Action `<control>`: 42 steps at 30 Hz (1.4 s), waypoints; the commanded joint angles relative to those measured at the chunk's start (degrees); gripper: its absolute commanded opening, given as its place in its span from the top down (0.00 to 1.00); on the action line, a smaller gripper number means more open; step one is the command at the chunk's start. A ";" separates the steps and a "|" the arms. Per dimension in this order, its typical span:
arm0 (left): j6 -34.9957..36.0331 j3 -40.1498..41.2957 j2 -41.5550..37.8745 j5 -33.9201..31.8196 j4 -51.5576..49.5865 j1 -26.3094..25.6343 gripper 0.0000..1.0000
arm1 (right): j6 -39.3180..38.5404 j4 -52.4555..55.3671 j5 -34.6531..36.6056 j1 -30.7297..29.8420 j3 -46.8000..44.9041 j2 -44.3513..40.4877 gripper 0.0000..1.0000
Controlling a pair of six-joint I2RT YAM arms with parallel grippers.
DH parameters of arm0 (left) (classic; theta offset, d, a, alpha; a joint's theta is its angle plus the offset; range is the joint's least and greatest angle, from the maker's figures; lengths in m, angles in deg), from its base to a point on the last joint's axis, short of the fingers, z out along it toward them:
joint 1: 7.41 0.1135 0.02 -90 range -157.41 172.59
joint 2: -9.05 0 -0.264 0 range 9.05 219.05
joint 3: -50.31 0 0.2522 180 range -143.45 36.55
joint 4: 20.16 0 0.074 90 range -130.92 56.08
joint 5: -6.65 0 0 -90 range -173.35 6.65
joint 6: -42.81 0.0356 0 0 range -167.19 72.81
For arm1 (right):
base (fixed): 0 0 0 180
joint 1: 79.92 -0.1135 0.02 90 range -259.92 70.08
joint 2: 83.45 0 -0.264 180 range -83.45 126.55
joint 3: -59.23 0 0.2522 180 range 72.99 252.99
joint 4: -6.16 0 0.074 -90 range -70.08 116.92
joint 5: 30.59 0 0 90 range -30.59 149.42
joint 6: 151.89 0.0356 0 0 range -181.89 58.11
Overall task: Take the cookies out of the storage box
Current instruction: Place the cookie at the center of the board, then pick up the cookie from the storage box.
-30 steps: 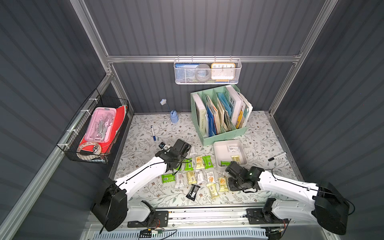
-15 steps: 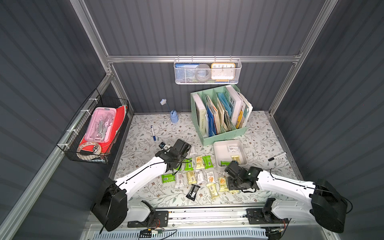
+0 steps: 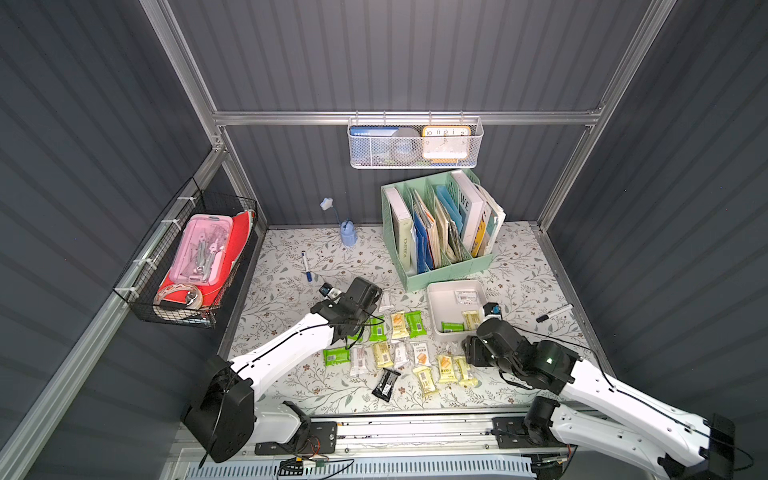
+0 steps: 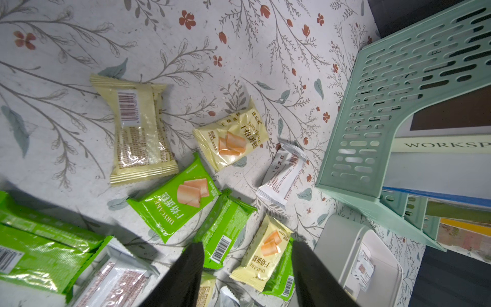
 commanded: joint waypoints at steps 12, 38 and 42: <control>3.94 -1.65 1.30 -1.45 -0.13 0.29 0.41 | 5.12 6.90 3.73 12.16 20.93 20.67 0.43; 6.04 -4.00 3.64 -1.26 -1.17 1.40 0.41 | -25.70 13.78 -7.58 23.51 34.49 59.31 0.32; 6.19 -4.35 3.77 -1.25 -1.25 1.42 0.41 | -25.04 11.99 -9.06 24.25 34.04 60.86 0.32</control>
